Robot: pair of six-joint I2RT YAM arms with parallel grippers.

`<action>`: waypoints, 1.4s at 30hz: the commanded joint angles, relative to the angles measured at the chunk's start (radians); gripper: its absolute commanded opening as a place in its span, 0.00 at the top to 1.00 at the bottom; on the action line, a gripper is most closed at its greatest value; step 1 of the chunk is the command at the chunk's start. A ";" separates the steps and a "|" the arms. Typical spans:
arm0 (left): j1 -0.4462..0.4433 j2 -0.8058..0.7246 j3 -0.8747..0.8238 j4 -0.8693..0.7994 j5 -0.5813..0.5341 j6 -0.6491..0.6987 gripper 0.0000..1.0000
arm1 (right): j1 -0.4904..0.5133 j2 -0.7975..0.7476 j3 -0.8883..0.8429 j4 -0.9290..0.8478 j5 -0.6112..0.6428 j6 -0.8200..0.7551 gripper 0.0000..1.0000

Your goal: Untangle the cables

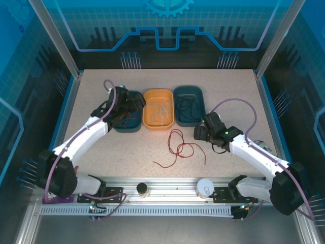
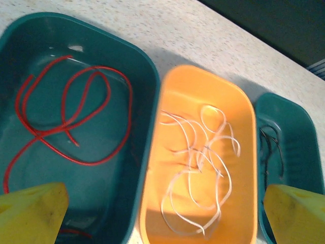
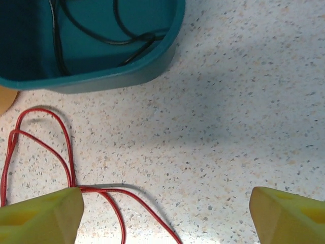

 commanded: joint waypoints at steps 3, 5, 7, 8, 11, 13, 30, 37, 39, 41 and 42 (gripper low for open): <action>-0.064 -0.127 -0.157 0.108 -0.029 -0.056 0.01 | 0.065 0.051 0.032 0.019 -0.036 -0.005 0.25; -0.070 -0.167 -0.223 0.162 -0.009 -0.083 0.01 | 0.085 0.075 0.027 0.059 -0.055 0.004 0.35; -0.073 -0.200 -0.269 0.186 0.003 -0.103 0.01 | 0.100 0.103 0.023 0.093 -0.070 0.017 0.40; -0.076 -0.214 -0.288 0.187 0.003 -0.107 0.01 | 0.108 0.120 0.026 0.110 -0.080 0.022 0.42; -0.079 -0.257 -0.326 0.170 -0.001 -0.112 0.01 | 0.132 0.179 0.048 0.141 -0.096 0.018 0.45; -0.079 -0.287 -0.351 0.165 -0.006 -0.112 0.01 | 0.147 0.223 0.075 0.145 -0.090 0.003 0.50; -0.078 -0.359 -0.427 0.181 -0.034 -0.145 0.01 | 0.202 0.408 0.166 0.211 -0.036 -0.160 0.62; -0.076 -0.357 -0.429 0.174 -0.035 -0.148 0.01 | 0.228 0.458 0.184 0.219 -0.017 -0.173 0.62; -0.076 -0.357 -0.429 0.171 -0.035 -0.149 0.01 | 0.229 0.472 0.190 0.220 -0.013 -0.175 0.63; -0.075 -0.357 -0.431 0.171 -0.035 -0.151 0.01 | 0.229 0.487 0.195 0.224 -0.009 -0.179 0.63; -0.076 -0.357 -0.432 0.170 -0.035 -0.151 0.01 | 0.228 0.492 0.196 0.226 -0.006 -0.182 0.64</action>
